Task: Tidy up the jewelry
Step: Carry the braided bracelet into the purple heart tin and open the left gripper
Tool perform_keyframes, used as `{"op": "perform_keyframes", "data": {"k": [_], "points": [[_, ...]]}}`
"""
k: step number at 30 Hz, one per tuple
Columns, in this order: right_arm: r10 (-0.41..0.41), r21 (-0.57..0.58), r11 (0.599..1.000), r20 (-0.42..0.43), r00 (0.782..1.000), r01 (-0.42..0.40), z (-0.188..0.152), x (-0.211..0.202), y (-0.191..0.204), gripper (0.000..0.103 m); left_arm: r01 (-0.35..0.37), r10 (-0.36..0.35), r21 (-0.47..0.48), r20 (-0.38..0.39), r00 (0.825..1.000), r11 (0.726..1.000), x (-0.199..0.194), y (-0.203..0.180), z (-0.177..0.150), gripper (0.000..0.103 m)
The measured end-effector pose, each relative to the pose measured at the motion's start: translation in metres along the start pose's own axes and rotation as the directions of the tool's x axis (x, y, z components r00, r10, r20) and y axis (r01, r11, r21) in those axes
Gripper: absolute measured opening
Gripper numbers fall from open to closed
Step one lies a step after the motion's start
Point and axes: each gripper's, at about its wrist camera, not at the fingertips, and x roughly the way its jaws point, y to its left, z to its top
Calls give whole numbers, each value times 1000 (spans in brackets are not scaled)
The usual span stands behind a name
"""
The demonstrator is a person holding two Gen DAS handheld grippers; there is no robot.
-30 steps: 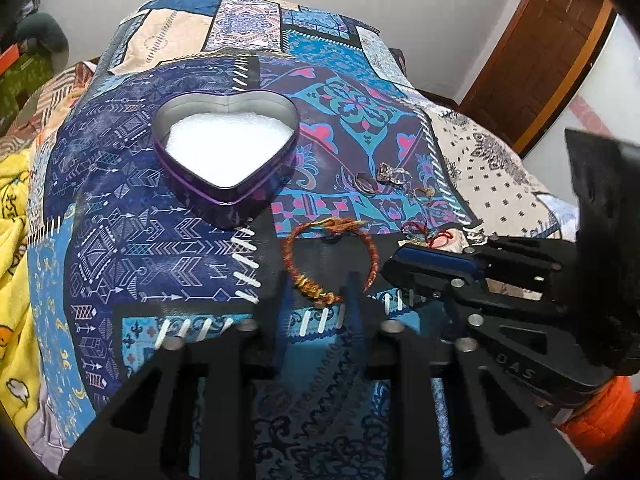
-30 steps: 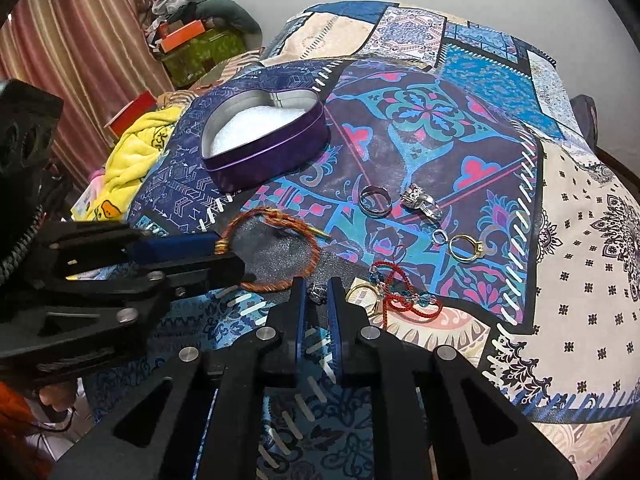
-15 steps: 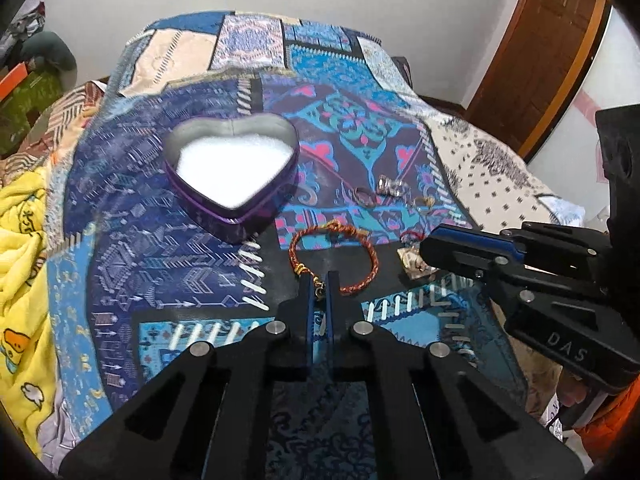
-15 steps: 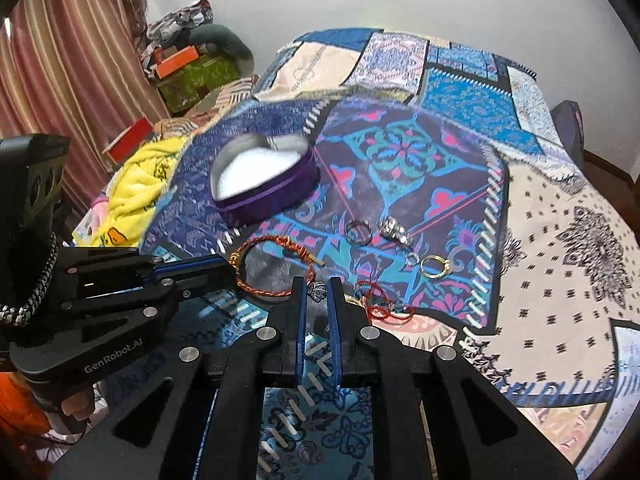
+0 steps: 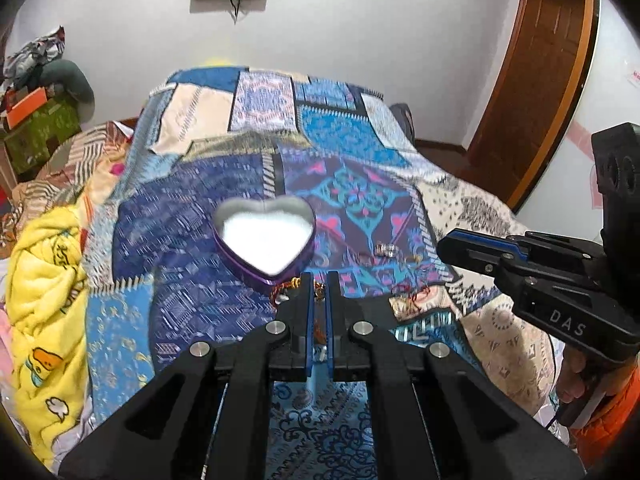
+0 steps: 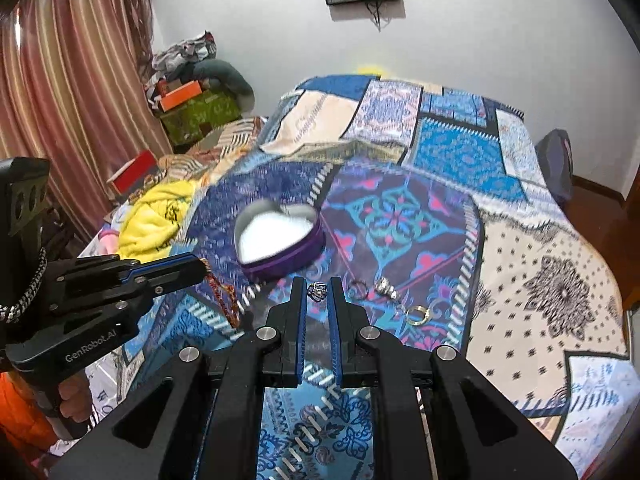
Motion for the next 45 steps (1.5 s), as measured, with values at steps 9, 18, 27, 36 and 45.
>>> {"op": "perform_keyframes", "data": {"k": [9, 18, 27, 36, 45], "points": [[-20, -18, 1000, 69, 997, 22, 22, -10, 2, 9, -11, 10, 5, 90, 996, 1000, -21, 6, 23, 3], [-3, -32, 999, 103, 995, 6, 42, 1, 7, 9, -30, 29, 9, 139, 990, 1000, -15, 17, 48, 3], [47, -54, 998, 77, 996, -43, 56, 35, 18, 9, -29, 29, 1, 112, 993, 1000, 13, 32, 60, 3], [73, -52, 996, 16, 997, -72, 59, 74, 22, 9, -14, 15, -17, 39, 999, 1000, 48, 46, 56, 3], [74, -45, 996, -73, 995, -78, 53, 108, 20, 9, -6, 6, -36, 5, 1000, 999, 67, 61, 51, 3]]}}
